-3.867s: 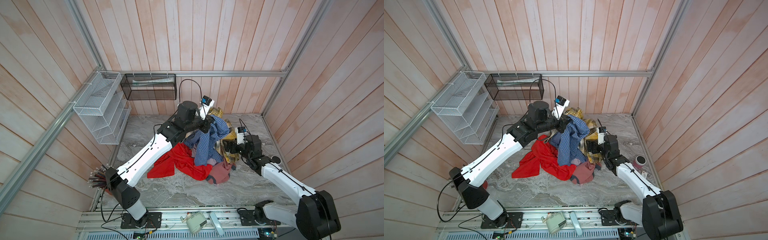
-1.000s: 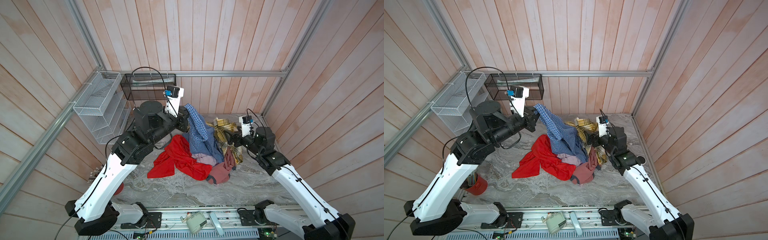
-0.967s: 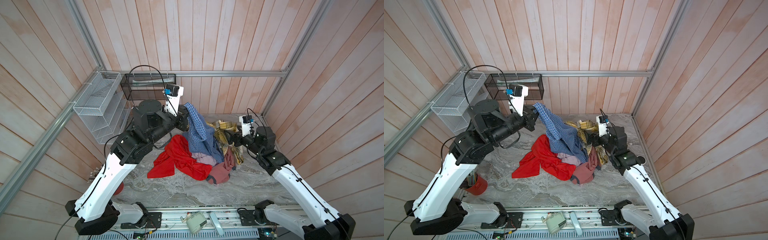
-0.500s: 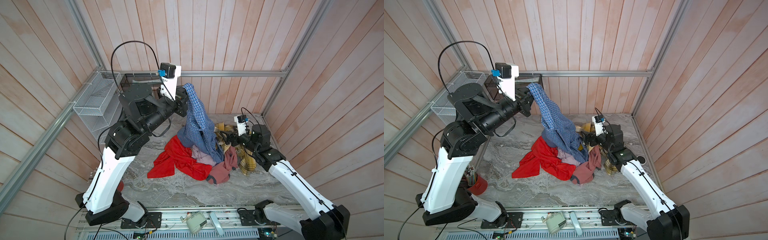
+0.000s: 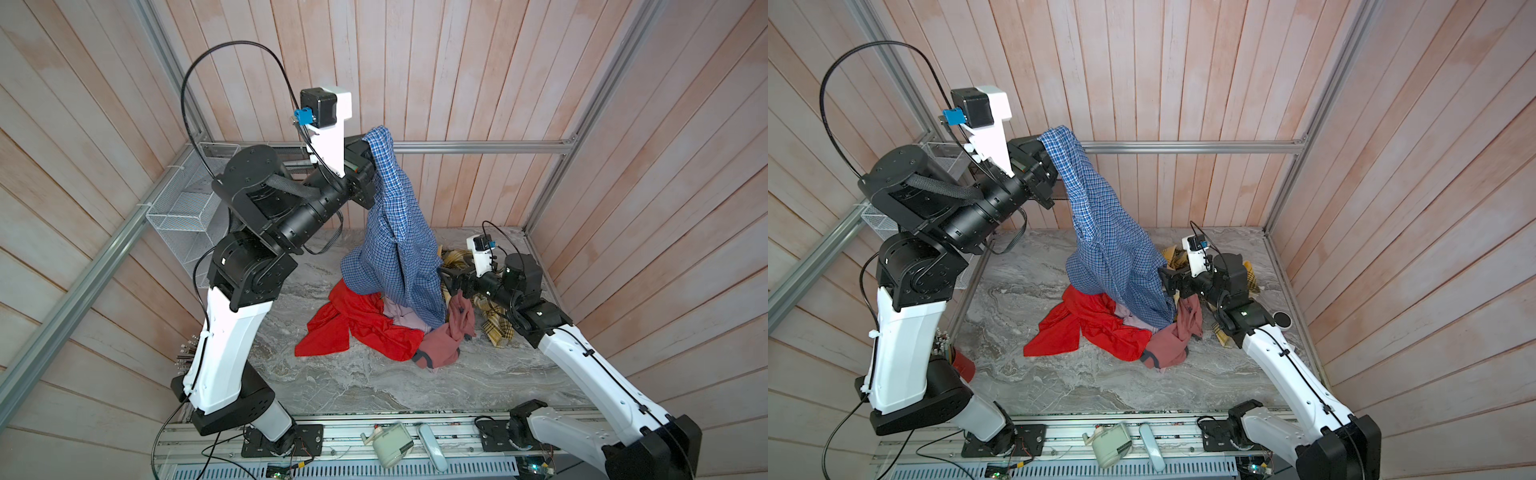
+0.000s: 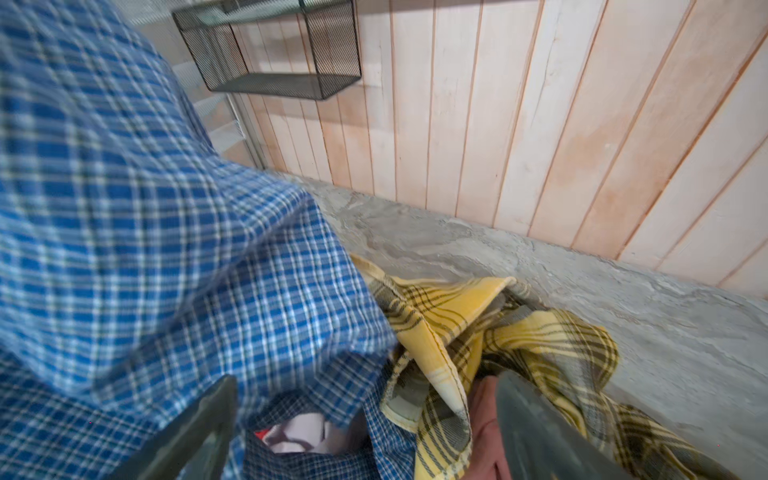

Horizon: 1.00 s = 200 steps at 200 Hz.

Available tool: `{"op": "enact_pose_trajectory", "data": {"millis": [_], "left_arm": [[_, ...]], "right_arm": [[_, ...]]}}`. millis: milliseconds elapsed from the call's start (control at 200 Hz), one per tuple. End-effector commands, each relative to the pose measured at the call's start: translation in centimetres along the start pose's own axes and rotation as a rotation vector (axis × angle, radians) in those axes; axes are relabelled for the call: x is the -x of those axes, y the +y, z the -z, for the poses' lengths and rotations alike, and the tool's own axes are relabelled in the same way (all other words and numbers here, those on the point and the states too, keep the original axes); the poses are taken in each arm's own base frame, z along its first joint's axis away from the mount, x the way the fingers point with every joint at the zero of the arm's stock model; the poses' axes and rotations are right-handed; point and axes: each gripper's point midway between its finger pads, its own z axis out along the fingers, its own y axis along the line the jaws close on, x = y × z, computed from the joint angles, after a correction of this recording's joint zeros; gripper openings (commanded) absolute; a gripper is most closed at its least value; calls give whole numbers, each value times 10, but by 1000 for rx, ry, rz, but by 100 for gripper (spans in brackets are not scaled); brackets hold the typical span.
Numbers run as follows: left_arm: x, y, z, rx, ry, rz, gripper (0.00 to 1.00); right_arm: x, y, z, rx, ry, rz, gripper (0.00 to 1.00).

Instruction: Pick out a specific cloth from the pile

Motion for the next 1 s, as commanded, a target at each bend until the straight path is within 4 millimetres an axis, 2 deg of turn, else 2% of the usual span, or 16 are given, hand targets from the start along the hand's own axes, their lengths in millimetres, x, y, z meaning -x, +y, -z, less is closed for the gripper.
{"op": "enact_pose_trajectory", "data": {"millis": [0, 175, 340, 570, 675, 775, 825, 885, 915, 996], "left_arm": [[44, -11, 6, -60, -169, -37, 0], [65, -25, 10, -139, -271, -56, 0], [84, -25, 17, -137, -349, -83, 0], [78, -33, 16, -212, -355, -133, 0], [76, -28, 16, -249, -366, -113, 0], [62, -23, 7, -275, -334, -87, 0], [52, -20, -1, -271, -305, -85, 0], [38, -10, -10, -244, -264, -80, 0], [30, -2, -14, -230, -242, -73, 0], [6, 23, -23, -192, -172, -41, 0]], "right_arm": [[20, 26, 11, 117, -79, 36, 98], [12, 64, -3, 195, -74, 140, 98], [8, 110, -23, 329, -89, 171, 98], [11, 158, -36, 526, -110, 169, 98], [9, 184, -43, 588, -109, 183, 98], [20, 202, -54, 637, -151, 150, 98], [30, 209, -58, 674, -182, 107, 95], [45, 217, -63, 721, -211, 66, 88], [52, 222, -64, 749, -219, 55, 82], [71, 230, -64, 798, -241, 31, 58]]}}
